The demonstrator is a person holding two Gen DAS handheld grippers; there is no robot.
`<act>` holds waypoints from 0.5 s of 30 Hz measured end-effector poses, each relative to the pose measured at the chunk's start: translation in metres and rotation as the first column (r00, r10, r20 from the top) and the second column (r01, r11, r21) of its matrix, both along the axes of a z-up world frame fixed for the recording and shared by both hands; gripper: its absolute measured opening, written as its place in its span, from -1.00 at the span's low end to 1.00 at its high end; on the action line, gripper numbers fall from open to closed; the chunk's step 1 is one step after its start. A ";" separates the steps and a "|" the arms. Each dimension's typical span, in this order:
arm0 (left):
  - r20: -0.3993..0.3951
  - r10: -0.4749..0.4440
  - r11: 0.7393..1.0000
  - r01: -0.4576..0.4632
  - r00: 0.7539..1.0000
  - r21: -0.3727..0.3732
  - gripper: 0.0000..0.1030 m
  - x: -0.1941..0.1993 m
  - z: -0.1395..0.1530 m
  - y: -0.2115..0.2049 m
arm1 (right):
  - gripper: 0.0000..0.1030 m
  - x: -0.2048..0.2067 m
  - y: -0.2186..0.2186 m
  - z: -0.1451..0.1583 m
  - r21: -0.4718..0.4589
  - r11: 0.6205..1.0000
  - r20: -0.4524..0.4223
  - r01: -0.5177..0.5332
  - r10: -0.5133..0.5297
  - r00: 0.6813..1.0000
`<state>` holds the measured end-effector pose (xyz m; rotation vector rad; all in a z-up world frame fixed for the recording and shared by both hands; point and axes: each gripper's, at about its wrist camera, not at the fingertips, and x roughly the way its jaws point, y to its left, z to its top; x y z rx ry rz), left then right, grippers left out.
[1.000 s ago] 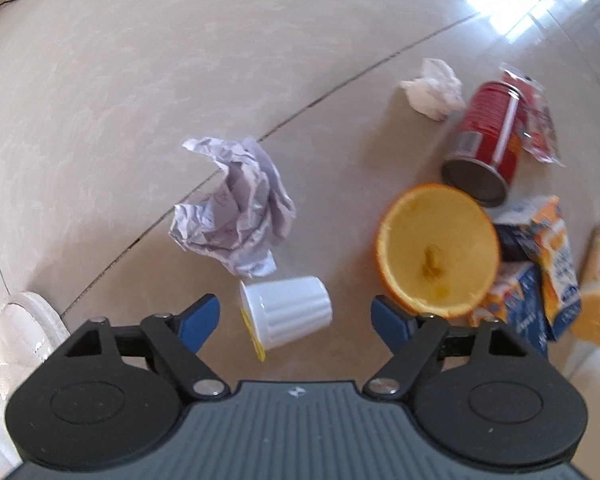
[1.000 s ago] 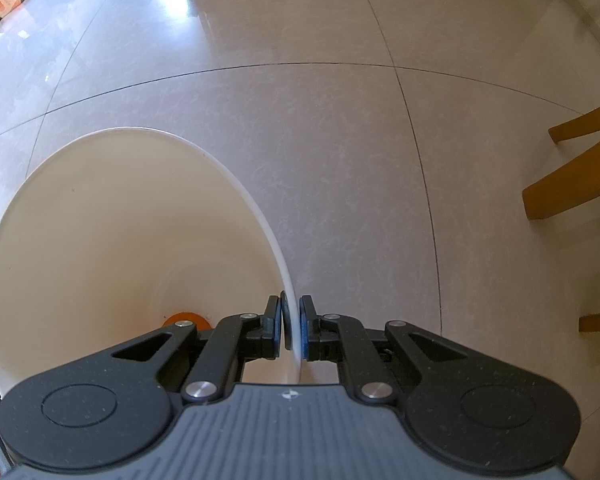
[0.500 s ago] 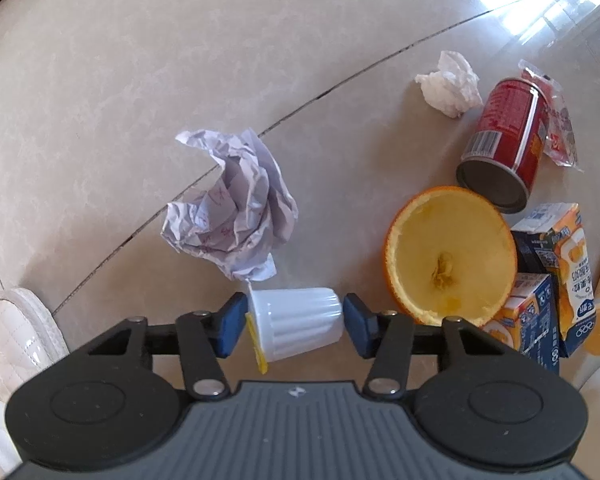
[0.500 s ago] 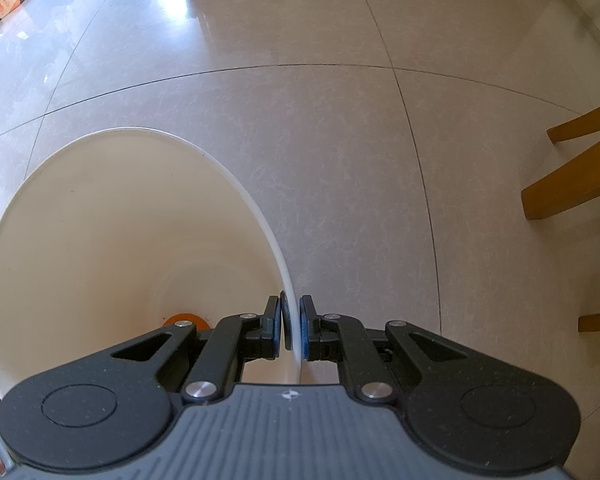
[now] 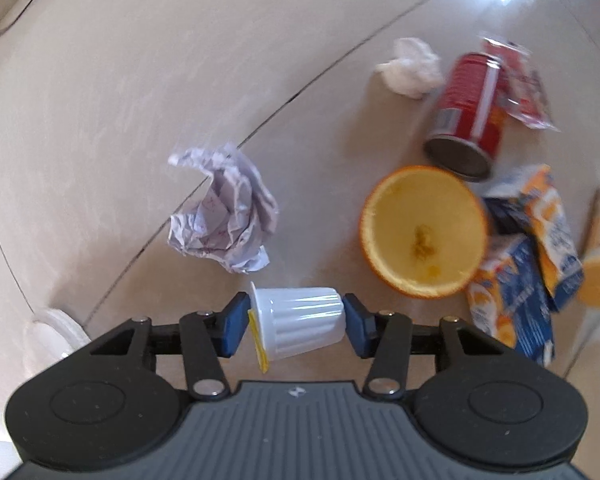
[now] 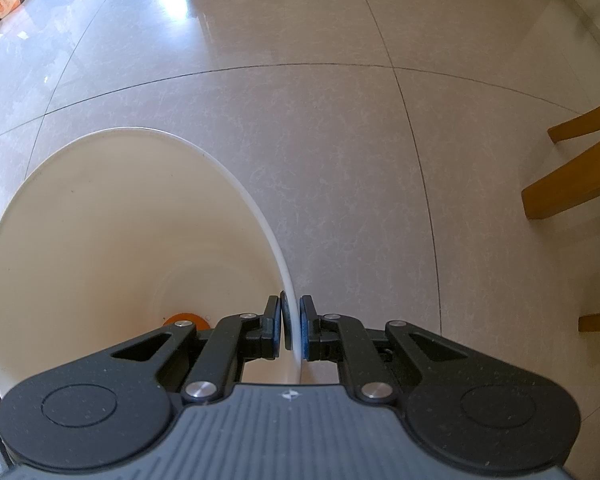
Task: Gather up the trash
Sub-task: 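Move the left tool to the white cup and grasp it, then carry the white cup over the bin and release it with left tool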
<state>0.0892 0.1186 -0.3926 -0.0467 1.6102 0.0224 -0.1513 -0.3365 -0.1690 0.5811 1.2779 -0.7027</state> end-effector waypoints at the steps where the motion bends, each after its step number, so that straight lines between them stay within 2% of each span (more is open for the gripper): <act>1: -0.003 -0.033 0.999 0.033 0.999 0.005 -0.03 0.001 0.006 -0.004 | -0.78 0.000 0.000 0.000 -0.001 1.000 -0.002 -0.003 0.003 1.000; 6: 0.013 -0.190 0.982 0.190 0.982 0.008 -0.03 0.003 0.044 -0.028 | -0.78 0.002 0.002 0.000 -0.007 1.000 -0.008 -0.015 0.015 1.000; 9: 0.037 -0.276 0.961 0.276 0.960 -0.010 -0.03 0.004 0.074 -0.047 | -0.78 0.001 0.000 0.000 0.003 1.000 -0.001 -0.006 0.006 1.000; 15: 0.122 -0.455 0.883 0.464 0.882 -0.065 -0.03 0.001 0.144 -0.094 | -0.79 0.002 0.001 -0.001 -0.001 1.000 -0.006 -0.023 0.023 1.000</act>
